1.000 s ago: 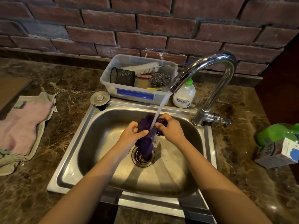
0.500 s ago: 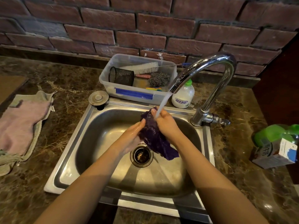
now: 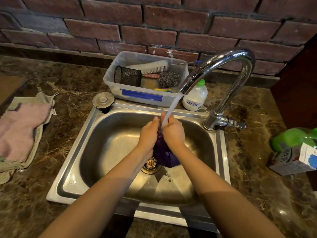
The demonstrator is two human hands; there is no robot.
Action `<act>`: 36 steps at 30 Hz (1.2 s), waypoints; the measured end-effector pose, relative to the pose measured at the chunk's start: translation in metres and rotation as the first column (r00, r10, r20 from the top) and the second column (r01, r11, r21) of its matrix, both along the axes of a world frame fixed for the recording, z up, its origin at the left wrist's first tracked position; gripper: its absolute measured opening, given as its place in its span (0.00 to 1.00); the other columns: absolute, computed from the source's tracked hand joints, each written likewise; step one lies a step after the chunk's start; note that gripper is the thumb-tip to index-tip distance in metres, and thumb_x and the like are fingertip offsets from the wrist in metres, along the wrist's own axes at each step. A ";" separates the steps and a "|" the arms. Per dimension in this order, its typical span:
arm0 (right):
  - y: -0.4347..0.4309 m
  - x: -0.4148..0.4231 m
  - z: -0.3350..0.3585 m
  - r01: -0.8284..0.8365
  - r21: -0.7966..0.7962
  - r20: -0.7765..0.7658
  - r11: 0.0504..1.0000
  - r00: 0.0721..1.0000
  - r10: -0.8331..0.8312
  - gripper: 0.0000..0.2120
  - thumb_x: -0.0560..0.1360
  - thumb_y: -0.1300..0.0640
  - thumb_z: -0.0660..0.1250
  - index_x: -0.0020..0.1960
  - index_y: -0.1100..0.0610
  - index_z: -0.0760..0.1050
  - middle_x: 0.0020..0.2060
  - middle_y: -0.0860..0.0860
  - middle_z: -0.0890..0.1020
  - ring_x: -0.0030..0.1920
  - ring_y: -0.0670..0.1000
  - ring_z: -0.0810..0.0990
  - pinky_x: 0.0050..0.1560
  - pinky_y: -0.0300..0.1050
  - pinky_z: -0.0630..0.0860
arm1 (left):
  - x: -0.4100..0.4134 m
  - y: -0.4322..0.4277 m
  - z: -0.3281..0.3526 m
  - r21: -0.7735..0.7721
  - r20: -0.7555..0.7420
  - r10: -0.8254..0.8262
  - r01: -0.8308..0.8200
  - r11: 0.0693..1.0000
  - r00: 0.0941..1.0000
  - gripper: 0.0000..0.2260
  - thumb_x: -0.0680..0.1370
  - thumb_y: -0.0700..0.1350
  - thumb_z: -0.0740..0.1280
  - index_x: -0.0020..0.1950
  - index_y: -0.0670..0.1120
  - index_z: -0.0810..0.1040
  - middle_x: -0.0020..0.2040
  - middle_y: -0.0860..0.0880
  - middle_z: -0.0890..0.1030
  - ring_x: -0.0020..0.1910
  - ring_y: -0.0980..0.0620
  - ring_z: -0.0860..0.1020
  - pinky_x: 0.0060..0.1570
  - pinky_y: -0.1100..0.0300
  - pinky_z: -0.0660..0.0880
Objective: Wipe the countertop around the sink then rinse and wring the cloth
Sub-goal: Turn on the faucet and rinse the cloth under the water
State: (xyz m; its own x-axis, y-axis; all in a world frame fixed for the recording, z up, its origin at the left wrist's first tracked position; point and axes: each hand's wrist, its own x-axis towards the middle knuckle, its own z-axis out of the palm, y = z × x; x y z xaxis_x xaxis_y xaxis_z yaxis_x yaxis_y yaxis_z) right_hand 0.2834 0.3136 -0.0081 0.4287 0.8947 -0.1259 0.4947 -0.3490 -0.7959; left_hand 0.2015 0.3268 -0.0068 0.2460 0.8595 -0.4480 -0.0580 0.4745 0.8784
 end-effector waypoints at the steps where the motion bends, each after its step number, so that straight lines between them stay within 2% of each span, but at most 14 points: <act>1: -0.001 0.002 0.000 -0.018 -0.022 0.035 1.000 0.999 0.019 0.10 0.80 0.54 0.57 0.56 0.57 0.72 0.41 0.51 0.79 0.42 0.52 0.79 0.44 0.48 0.76 | -0.002 0.000 -0.001 0.032 -0.031 -0.015 0.016 0.999 0.999 0.15 0.80 0.54 0.57 0.46 0.51 0.81 0.45 0.46 0.82 0.48 0.49 0.81 0.50 0.54 0.76; 4: -0.009 0.005 -0.003 -0.053 -0.020 0.108 0.998 0.993 0.054 0.10 0.80 0.51 0.56 0.57 0.54 0.68 0.39 0.46 0.76 0.37 0.47 0.77 0.38 0.44 0.74 | -0.009 0.004 -0.005 0.093 -0.088 -0.002 0.010 0.996 0.996 0.13 0.79 0.54 0.59 0.49 0.46 0.77 0.46 0.44 0.80 0.47 0.48 0.79 0.47 0.55 0.76; 8: -0.022 -0.015 0.005 -0.156 0.139 0.028 0.978 0.988 0.153 0.09 0.79 0.46 0.57 0.45 0.50 0.68 0.33 0.44 0.76 0.34 0.41 0.76 0.34 0.34 0.69 | -0.012 0.015 -0.006 0.096 -0.037 0.083 -0.079 0.992 0.996 0.12 0.80 0.51 0.58 0.51 0.43 0.73 0.43 0.45 0.77 0.44 0.49 0.77 0.46 0.55 0.74; 11: -0.007 -0.025 0.007 -0.165 0.101 0.229 0.981 0.963 0.139 0.13 0.80 0.48 0.52 0.47 0.54 0.72 0.38 0.46 0.76 0.37 0.46 0.75 0.38 0.40 0.69 | -0.006 0.006 -0.009 0.082 0.053 0.080 -0.084 0.993 0.995 0.14 0.81 0.49 0.56 0.51 0.42 0.77 0.44 0.42 0.79 0.46 0.46 0.78 0.51 0.50 0.74; 15: 0.006 -0.013 0.009 0.048 0.110 -0.149 0.993 0.988 -0.031 0.18 0.79 0.44 0.53 0.36 0.51 0.70 0.31 0.49 0.77 0.34 0.48 0.77 0.36 0.43 0.71 | -0.002 -0.008 -0.012 -0.059 0.116 0.090 -0.084 0.995 0.989 0.13 0.81 0.50 0.57 0.48 0.51 0.81 0.45 0.47 0.83 0.50 0.49 0.80 0.48 0.55 0.76; 18: 0.011 -0.002 0.002 -0.027 0.088 -0.170 0.996 0.985 0.041 0.15 0.79 0.45 0.56 0.38 0.51 0.69 0.34 0.53 0.78 0.38 0.53 0.80 0.42 0.49 0.76 | -0.004 -0.008 -0.014 -0.096 0.098 0.066 -0.056 0.994 0.993 0.16 0.79 0.57 0.56 0.53 0.51 0.79 0.50 0.46 0.82 0.53 0.49 0.80 0.51 0.55 0.76; 20: 0.015 0.002 -0.002 -0.093 0.061 -0.255 0.994 0.961 0.105 0.11 0.79 0.49 0.58 0.39 0.50 0.70 0.37 0.54 0.78 0.41 0.55 0.80 0.48 0.54 0.78 | -0.003 -0.009 -0.012 -0.123 0.111 0.008 0.006 0.992 0.994 0.26 0.72 0.65 0.61 0.61 0.48 0.74 0.55 0.43 0.80 0.55 0.48 0.79 0.55 0.51 0.76; 22: 0.015 0.005 -0.005 -0.174 0.016 -0.258 0.985 0.951 0.172 0.09 0.78 0.55 0.60 0.39 0.51 0.72 0.41 0.56 0.78 0.46 0.56 0.78 0.55 0.57 0.76 | -0.004 -0.009 -0.011 -0.183 0.122 -0.042 0.064 0.981 0.992 0.34 0.63 0.66 0.69 0.62 0.47 0.73 0.53 0.43 0.81 0.53 0.48 0.81 0.50 0.54 0.78; 23: 0.014 0.007 -0.005 -0.172 -0.025 -0.301 0.985 0.941 0.157 0.10 0.78 0.56 0.59 0.40 0.52 0.74 0.43 0.57 0.78 0.49 0.56 0.78 0.59 0.58 0.74 | -0.006 -0.006 -0.012 -0.206 0.135 -0.073 0.100 0.973 0.988 0.30 0.64 0.62 0.72 0.60 0.46 0.75 0.51 0.44 0.82 0.51 0.48 0.82 0.46 0.56 0.78; 25: 0.005 0.013 -0.006 -0.094 -0.142 -0.494 0.985 0.869 0.012 0.17 0.79 0.45 0.53 0.49 0.52 0.78 0.51 0.58 0.79 0.58 0.56 0.76 0.66 0.57 0.68 | -0.011 -0.004 -0.014 -0.228 0.168 -0.124 0.161 0.960 0.978 0.16 0.69 0.51 0.73 0.54 0.46 0.79 0.48 0.44 0.83 0.48 0.48 0.83 0.42 0.57 0.79; 28: -0.022 0.021 -0.024 -0.131 -0.283 -0.695 0.950 0.710 -0.109 0.32 0.76 0.33 0.43 0.67 0.51 0.68 0.63 0.56 0.75 0.66 0.58 0.71 0.66 0.58 0.66 | -0.016 -0.001 -0.018 -0.268 0.257 -0.004 0.076 0.961 0.966 0.08 0.72 0.45 0.71 0.50 0.48 0.81 0.45 0.46 0.84 0.47 0.48 0.83 0.42 0.54 0.77; 32: -0.055 0.019 -0.043 -0.152 -0.156 -0.940 0.976 0.326 -0.099 0.24 0.73 0.34 0.54 0.61 0.47 0.72 0.57 0.53 0.79 0.58 0.57 0.79 0.53 0.58 0.79 | -0.026 0.011 -0.021 -0.286 0.372 0.174 -0.066 0.956 0.912 0.16 0.75 0.45 0.67 0.63 0.47 0.72 0.57 0.42 0.79 0.53 0.43 0.80 0.48 0.48 0.78; 33: -0.057 0.019 -0.042 -0.102 -0.119 -0.948 0.988 0.307 -0.083 0.22 0.73 0.39 0.61 0.62 0.48 0.72 0.58 0.54 0.79 0.56 0.56 0.80 0.51 0.56 0.80 | -0.030 0.013 -0.022 -0.279 0.340 0.169 -0.072 0.958 0.925 0.16 0.75 0.45 0.67 0.63 0.47 0.72 0.57 0.42 0.79 0.53 0.43 0.81 0.45 0.49 0.79; 36: -0.051 0.021 -0.029 0.005 -0.085 -0.832 0.996 0.551 -0.074 0.19 0.74 0.57 0.68 0.63 0.49 0.70 0.59 0.54 0.77 0.55 0.54 0.80 0.40 0.40 0.79 | -0.043 0.017 -0.025 -0.264 0.182 0.074 -0.024 0.964 0.980 0.17 0.74 0.49 0.68 0.61 0.44 0.75 0.54 0.42 0.81 0.49 0.45 0.82 0.41 0.52 0.80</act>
State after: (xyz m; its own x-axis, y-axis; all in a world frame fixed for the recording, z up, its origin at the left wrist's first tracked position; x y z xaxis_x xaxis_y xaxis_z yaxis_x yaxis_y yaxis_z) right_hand 0.3041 0.2628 -0.0373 0.1358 0.8545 -0.5014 -0.3940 -0.4178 -0.8187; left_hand 0.1586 0.3434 -0.0320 0.3079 0.7330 -0.6066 -0.2396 0.6767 0.6961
